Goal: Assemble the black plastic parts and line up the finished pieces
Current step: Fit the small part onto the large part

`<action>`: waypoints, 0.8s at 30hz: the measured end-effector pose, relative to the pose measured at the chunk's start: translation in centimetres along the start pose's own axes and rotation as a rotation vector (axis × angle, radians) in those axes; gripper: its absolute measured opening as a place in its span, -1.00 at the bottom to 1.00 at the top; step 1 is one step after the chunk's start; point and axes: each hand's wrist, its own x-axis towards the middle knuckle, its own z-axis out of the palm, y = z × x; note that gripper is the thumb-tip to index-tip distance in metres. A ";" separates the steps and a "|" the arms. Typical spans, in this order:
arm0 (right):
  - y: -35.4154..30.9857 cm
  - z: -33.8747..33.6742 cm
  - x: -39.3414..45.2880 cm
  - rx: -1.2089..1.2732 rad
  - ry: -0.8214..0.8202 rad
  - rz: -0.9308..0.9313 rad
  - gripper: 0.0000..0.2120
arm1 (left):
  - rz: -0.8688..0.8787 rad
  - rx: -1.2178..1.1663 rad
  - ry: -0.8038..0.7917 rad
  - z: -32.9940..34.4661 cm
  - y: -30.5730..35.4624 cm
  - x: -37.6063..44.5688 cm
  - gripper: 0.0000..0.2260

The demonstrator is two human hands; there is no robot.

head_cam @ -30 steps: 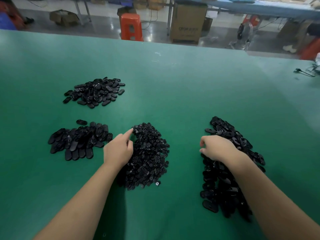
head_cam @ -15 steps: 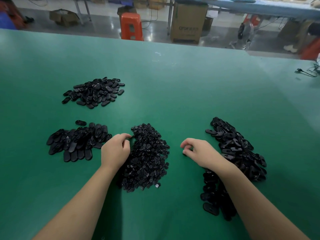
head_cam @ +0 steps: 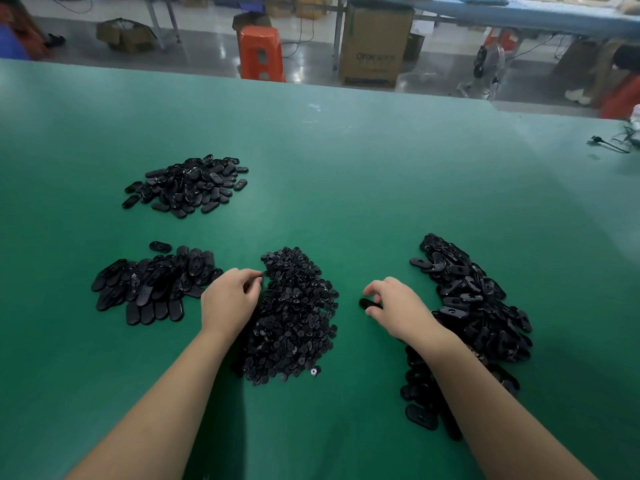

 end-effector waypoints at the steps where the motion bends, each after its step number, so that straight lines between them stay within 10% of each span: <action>1: 0.0 0.0 0.0 -0.003 0.003 0.006 -0.73 | 0.000 -0.004 -0.001 0.0 0.0 0.0 -0.87; 9: -0.4 0.1 -0.4 0.110 0.105 0.024 -0.92 | 0.002 0.001 0.014 0.0 0.2 -0.1 -0.87; 18: -2.3 0.8 -2.1 1.133 0.133 -0.014 -0.82 | -0.079 -0.147 0.056 0.3 -0.5 0.1 -0.88; 24: -3.3 3.1 -2.3 1.289 0.209 -0.009 -0.83 | -0.069 -0.159 0.044 0.2 -0.3 0.1 -0.91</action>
